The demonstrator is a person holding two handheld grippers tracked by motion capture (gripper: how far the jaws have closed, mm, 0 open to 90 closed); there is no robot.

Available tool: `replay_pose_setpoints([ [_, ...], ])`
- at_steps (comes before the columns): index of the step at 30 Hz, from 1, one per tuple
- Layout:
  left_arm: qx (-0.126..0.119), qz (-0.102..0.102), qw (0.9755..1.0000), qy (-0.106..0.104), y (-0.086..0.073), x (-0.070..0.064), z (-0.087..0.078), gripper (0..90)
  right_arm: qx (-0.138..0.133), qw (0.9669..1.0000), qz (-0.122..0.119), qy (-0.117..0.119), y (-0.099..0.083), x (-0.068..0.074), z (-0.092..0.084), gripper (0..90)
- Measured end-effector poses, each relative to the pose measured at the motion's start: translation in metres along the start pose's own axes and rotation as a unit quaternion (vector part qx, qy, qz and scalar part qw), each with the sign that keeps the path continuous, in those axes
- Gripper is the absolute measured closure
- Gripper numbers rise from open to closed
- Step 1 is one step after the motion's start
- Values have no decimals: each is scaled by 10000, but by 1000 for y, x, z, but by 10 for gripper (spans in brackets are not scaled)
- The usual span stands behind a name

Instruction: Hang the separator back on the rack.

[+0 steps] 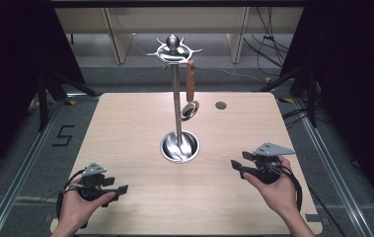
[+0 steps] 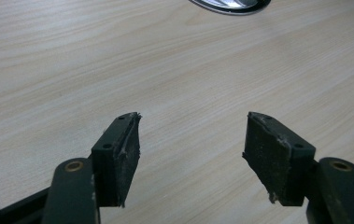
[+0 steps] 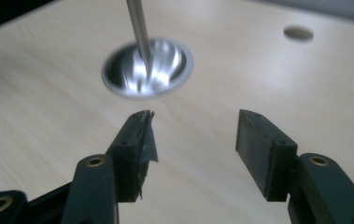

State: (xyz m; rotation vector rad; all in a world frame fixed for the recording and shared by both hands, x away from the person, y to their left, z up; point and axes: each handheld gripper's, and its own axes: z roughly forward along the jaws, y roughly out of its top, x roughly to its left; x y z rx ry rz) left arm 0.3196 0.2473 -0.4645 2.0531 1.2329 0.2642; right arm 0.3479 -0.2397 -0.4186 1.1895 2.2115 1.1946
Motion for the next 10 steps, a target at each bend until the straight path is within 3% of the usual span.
replay_pose_setpoints([
  [3, -40, 0, 10000, 1, -1, 0, 1, 351, 159, 9998, 117, -31, -16, -7, 2, 465],
  [4, -118, -106, 9999, 15, -1, -1, 3, 351, 159, 9998, 117, -31, -16, -7, 2, 465],
  [5, -65, -59, 10000, 23, -1, 0, 3, 351, 105, 9998, 136, -80, -18, -8, 2, 465],
  [6, 6, 31, 10000, 30, -1, 1, 2, 351, 61, 9999, 4, -114, -18, -10, 3, 465],
  [10, 26, 35, 10000, -9, -1, 1, 2, 349, -14, 9999, -63, -150, -16, -9, 3, 457],
])
